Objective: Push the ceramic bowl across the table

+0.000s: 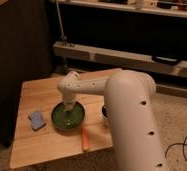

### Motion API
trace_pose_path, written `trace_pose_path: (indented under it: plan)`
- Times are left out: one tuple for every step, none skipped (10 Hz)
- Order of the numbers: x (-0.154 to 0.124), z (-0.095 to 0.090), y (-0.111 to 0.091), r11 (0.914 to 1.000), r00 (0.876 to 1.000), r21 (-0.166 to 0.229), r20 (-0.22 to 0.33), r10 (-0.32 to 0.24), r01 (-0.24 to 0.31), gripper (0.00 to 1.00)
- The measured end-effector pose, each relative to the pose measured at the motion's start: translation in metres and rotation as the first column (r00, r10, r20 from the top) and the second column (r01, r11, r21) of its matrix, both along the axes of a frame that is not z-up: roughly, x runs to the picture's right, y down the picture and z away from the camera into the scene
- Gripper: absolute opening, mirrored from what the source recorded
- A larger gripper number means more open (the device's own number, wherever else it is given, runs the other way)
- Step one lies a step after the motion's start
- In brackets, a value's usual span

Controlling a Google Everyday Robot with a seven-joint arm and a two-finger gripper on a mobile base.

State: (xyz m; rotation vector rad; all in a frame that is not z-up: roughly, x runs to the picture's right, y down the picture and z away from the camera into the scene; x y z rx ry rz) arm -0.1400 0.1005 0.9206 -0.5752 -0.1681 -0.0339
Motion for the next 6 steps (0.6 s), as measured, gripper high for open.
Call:
trace_pose_path:
  plan:
    - [0.006,-0.001,-0.003,1.0000,1.000,0.004,-0.018,-0.004,0.004,0.00]
    - [0.012,-0.003,-0.003,1.0000,0.999,0.001,-0.038,-0.004,0.004,0.00]
    - [0.021,-0.004,-0.002,1.0000,0.998,-0.005,-0.059,-0.007,0.007,0.00]
    - [0.032,-0.006,0.001,0.9998,0.997,-0.016,-0.082,-0.009,0.008,0.00]
    - [0.046,-0.006,0.005,0.9995,0.994,-0.029,-0.108,-0.012,0.008,0.00]
    - [0.056,-0.005,0.007,0.9994,0.992,-0.035,-0.124,-0.011,0.007,0.00]
